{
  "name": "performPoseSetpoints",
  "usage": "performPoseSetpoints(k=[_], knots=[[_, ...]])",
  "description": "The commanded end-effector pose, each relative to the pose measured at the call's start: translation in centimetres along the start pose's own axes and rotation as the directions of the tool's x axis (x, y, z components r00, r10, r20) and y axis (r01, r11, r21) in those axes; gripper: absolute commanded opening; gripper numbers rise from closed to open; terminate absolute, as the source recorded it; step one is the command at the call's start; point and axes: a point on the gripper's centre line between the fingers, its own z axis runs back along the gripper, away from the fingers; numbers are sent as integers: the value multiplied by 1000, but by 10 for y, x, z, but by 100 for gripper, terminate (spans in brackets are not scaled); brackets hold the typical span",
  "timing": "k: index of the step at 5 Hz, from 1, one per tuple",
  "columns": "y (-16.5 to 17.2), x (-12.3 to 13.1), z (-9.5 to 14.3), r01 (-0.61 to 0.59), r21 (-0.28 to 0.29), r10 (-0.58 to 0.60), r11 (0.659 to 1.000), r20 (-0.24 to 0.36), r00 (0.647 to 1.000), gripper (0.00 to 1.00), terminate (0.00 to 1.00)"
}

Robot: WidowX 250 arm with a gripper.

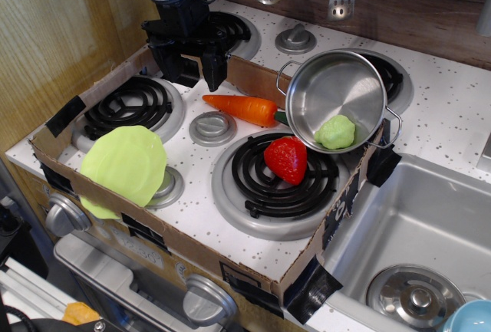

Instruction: Take broccoli out of pan

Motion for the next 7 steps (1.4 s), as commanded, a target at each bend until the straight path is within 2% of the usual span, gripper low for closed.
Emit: performPoseSetpoints(k=[1, 2, 3, 4, 5, 6, 7], knots=[[-31, 10, 71, -2, 46, -3, 999, 116, 993, 100, 0], [-60, 6, 77, -23, 32, 16, 999, 209, 978, 100, 0], [-83, 0, 78, -5, 15, 1, 1000, 226, 974, 100, 0], [-103, -7, 73, -16, 19, 11, 1000, 228, 974, 100, 0], [-121, -9, 60, -35, -7, 36, 999, 208, 978, 100, 0], [-136, -7, 44, -61, -39, 68, 997, 214, 974, 100, 0], [-147, 0, 38, -72, -60, 82, 996, 196, 977, 100, 0]])
